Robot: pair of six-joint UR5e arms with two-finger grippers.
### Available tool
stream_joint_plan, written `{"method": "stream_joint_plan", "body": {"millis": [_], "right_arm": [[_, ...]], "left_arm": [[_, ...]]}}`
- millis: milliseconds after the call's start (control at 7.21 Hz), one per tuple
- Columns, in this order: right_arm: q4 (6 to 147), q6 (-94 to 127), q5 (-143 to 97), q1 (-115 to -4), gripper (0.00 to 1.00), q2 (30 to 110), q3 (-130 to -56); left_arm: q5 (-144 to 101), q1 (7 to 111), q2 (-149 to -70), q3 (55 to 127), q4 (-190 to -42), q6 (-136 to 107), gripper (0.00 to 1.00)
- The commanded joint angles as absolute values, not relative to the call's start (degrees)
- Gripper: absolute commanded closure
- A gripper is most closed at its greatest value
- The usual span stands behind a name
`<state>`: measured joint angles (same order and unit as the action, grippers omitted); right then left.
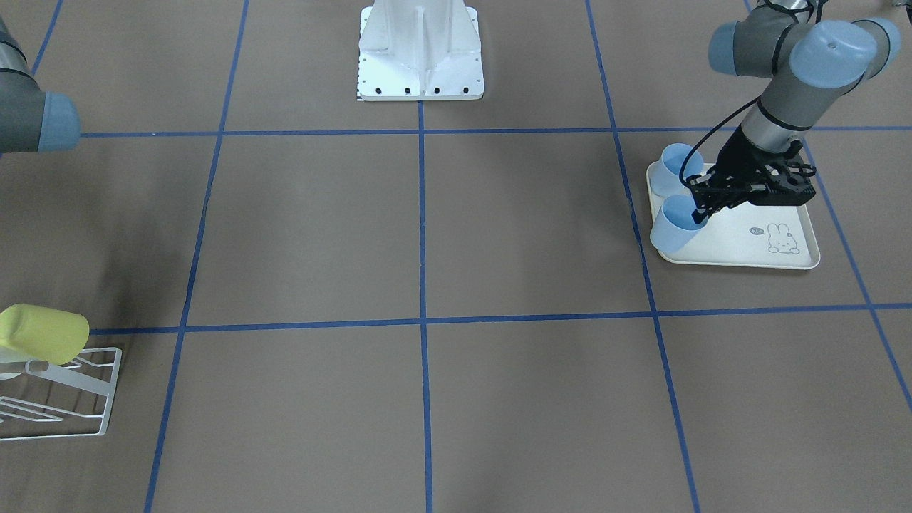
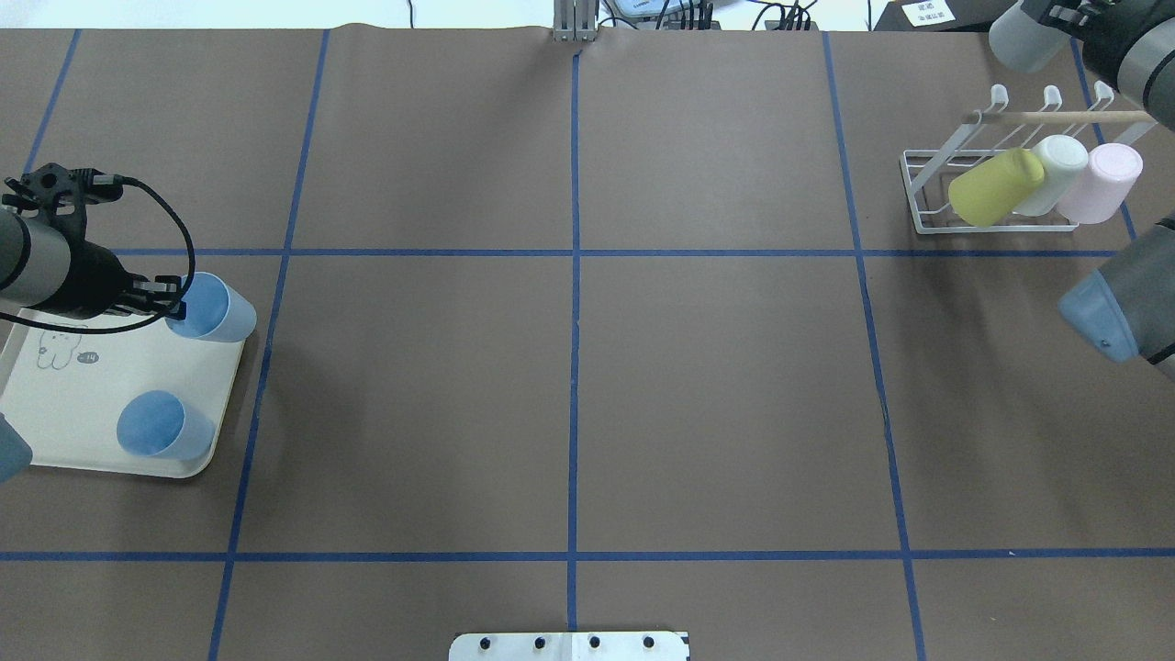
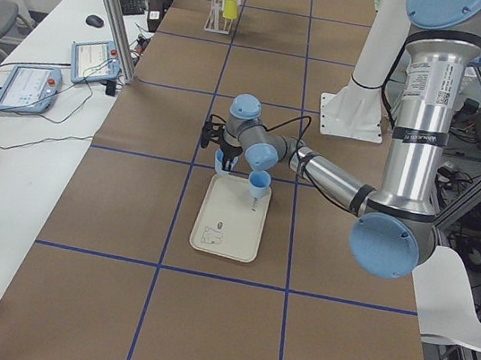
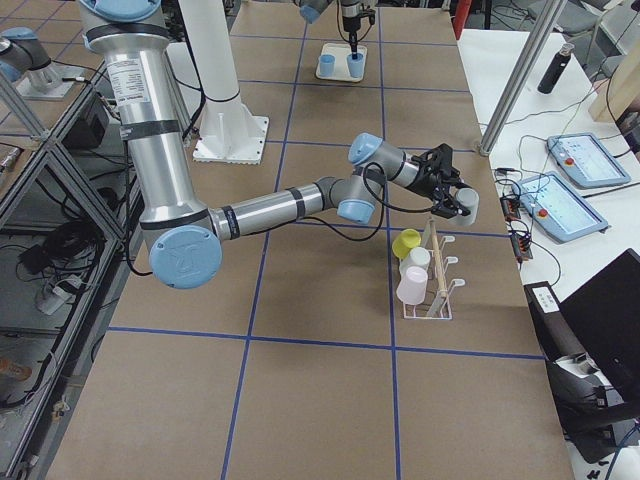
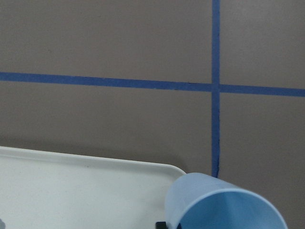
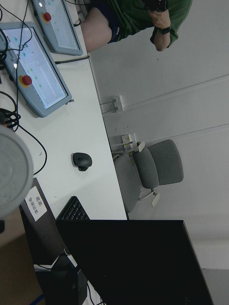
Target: Transfer IKEA cup to right arm and place on rack
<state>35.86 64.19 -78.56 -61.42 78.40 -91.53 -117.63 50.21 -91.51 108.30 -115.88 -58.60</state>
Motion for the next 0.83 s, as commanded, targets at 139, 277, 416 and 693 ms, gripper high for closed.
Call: {"method": "stream_joint_plan", "body": {"millis": [139, 277, 416, 693], "right_arm": [[35.1, 64.2, -78.5, -61.2, 0.82, 76.0, -86.4], [35.1, 64.3, -78.5, -60.9, 0.81, 75.6, -85.6], [35.0, 64.5, -78.5, -60.6, 0.81, 75.6, -85.2], [32.9, 64.6, -78.4, -59.4, 0.80, 76.3, -83.8]], "left_arm": [[-117.8, 51.4, -92.4, 111.0, -113.9, -58.6, 1.00], [-117.8, 52.2, -93.5, 112.1, -112.7, -58.6, 1.00], [-117.8, 52.6, -94.0, 113.3, -111.9, -58.7, 1.00], [-118.0, 53.8, -94.6, 115.5, -111.7, -59.0, 1.00]]}}
